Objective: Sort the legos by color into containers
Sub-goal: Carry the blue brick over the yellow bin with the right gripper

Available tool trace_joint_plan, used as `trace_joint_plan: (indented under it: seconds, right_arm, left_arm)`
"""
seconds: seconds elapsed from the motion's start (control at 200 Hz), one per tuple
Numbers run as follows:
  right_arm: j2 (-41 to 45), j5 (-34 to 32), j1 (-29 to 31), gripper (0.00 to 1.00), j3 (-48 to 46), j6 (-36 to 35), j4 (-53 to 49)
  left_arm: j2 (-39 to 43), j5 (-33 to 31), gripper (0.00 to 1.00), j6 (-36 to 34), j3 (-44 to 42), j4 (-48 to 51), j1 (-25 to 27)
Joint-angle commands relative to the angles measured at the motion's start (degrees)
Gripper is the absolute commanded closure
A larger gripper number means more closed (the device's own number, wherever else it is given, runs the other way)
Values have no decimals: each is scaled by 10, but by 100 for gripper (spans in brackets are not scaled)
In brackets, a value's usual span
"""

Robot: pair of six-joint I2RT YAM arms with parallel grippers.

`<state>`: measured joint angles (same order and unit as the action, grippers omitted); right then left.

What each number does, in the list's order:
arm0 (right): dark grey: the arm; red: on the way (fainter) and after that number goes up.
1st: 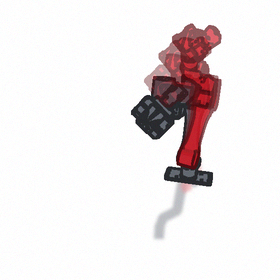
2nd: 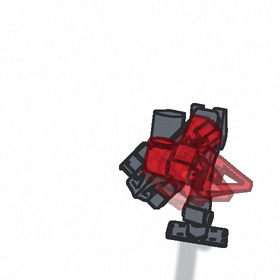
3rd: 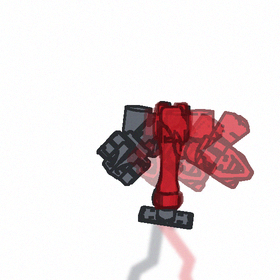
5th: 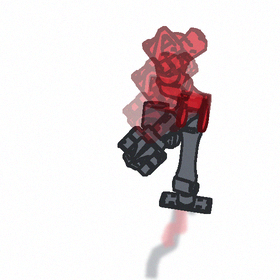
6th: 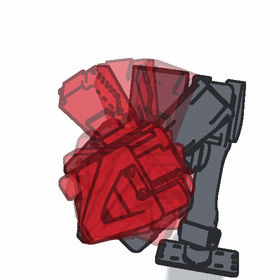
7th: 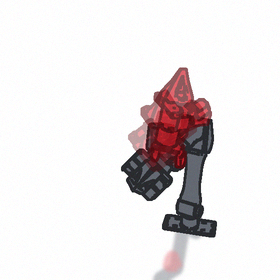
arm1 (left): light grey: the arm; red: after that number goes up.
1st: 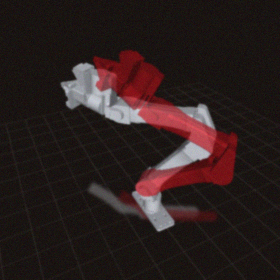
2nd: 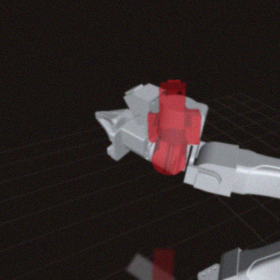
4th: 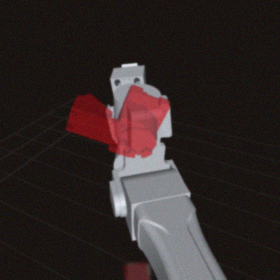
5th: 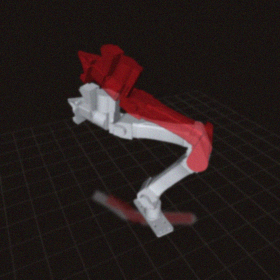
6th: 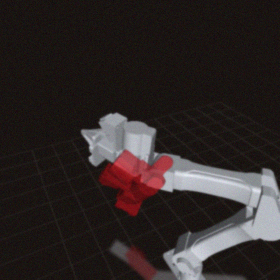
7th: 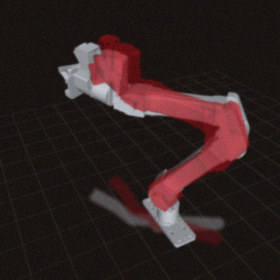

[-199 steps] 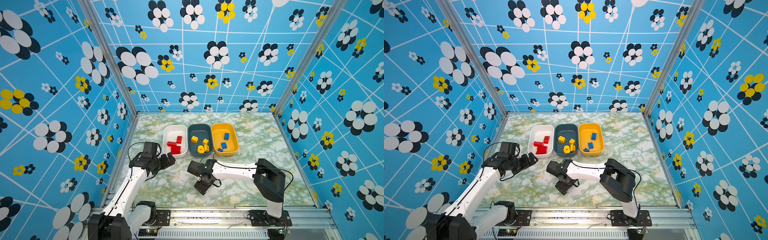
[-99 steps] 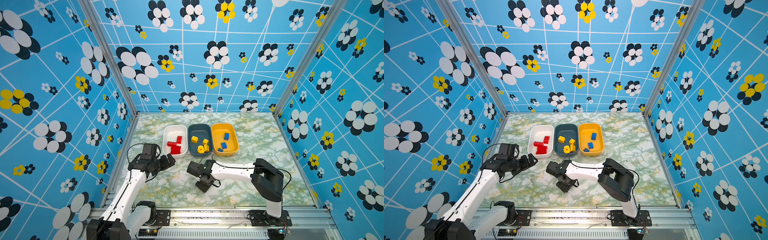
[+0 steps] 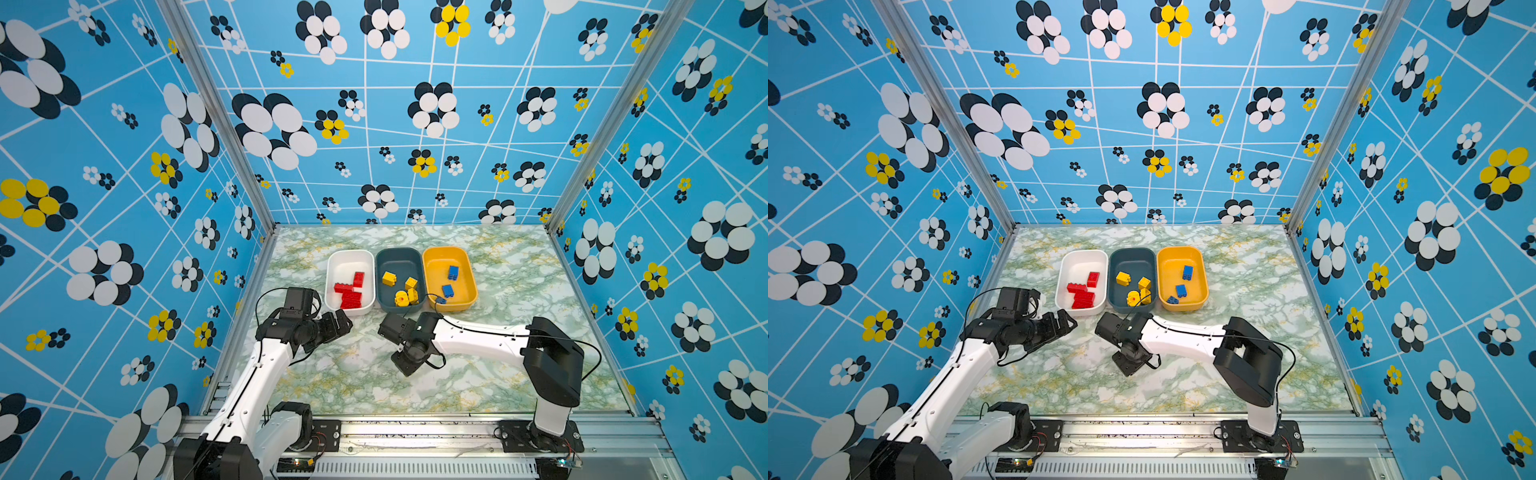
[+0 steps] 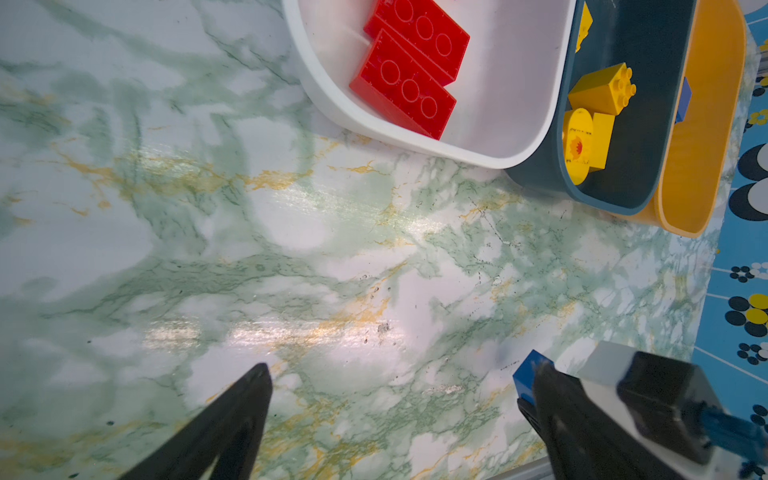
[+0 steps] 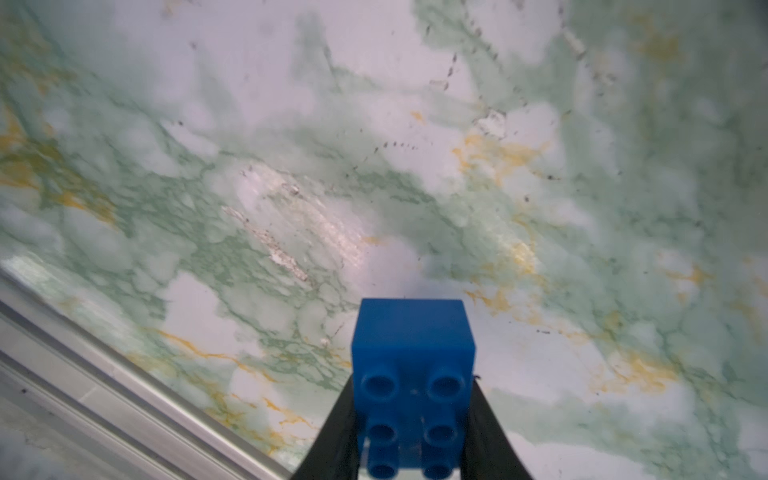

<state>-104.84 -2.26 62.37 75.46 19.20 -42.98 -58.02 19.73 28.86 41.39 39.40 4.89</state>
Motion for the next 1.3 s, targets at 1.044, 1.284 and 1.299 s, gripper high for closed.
trace_joint_plan:
  seconds: [1.044, 1.284, 1.299]
  right_arm:
    - [-5, -33, -317, 69, 142, -14, -44]
    - [-51, -34, -359, 67, 184, -21, -56]
    - [-53, -34, -360, 67, 187, -22, -57]
  left_arm:
    - [15, -24, 1, 4, 0, -22, 5]
    - [19, -33, 1, 2, -23, -29, 7]
    - [19, -34, 1, 1, -24, -29, 8]
